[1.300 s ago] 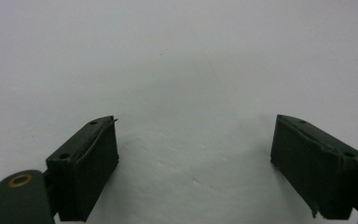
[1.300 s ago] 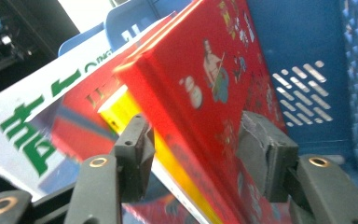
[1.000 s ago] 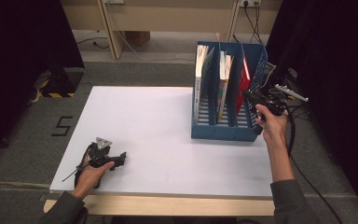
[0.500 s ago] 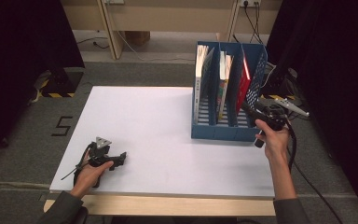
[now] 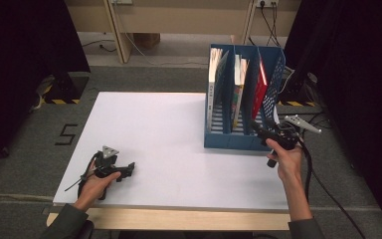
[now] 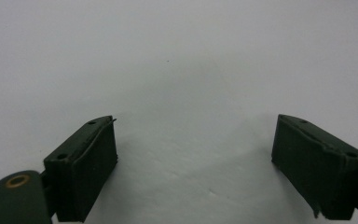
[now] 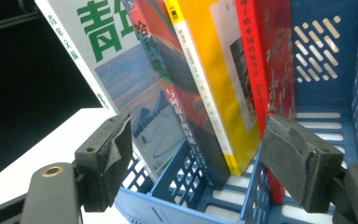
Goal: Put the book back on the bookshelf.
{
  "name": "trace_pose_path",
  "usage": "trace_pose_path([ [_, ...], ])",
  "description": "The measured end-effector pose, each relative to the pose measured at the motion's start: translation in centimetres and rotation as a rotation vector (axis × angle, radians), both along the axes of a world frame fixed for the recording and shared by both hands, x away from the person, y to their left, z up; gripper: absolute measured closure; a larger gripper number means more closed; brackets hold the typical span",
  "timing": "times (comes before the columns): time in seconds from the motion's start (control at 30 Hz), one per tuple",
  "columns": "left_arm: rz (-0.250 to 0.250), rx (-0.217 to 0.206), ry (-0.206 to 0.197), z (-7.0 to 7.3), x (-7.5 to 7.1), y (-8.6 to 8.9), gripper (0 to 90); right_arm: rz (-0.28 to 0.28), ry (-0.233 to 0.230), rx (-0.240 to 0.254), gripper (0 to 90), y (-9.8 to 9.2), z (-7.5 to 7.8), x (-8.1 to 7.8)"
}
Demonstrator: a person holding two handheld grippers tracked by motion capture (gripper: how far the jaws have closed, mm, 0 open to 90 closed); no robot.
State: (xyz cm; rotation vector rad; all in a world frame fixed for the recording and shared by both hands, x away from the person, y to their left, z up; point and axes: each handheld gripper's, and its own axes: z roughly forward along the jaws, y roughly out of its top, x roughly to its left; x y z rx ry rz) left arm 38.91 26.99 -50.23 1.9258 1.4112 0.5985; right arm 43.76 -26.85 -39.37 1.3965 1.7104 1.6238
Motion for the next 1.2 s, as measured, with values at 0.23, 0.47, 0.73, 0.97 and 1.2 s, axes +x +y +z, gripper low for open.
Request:
trace_pose_path([
  [0.23, 0.001, -0.003, -0.002, 0.0, 0.0, 0.0, 12.8, 0.021, -0.006, -0.042, 24.3, 0.5, -0.4, -0.6],
  [0.47, 0.000, -0.004, -0.003, 0.0, 0.0, 0.0, 12.8, 0.042, 0.010, -0.054, 18.7, 1.7, -0.7, -0.9],
  [0.73, -0.003, -0.005, -0.002, 0.0, 0.0, 0.0, 12.8, 0.069, 0.050, -0.105, 15.8, 3.4, -1.4, -1.5],
  [0.97, -0.005, -0.006, -0.002, 0.0, -0.1, 0.0, 12.8, 0.102, 0.028, -0.167, 15.9, 4.5, -1.8, -2.3],
  [1.2, -0.006, -0.006, -0.002, 0.0, -0.1, 0.1, 12.8, 0.137, 0.049, -0.200, 15.9, 5.3, -2.7, -3.0],
])
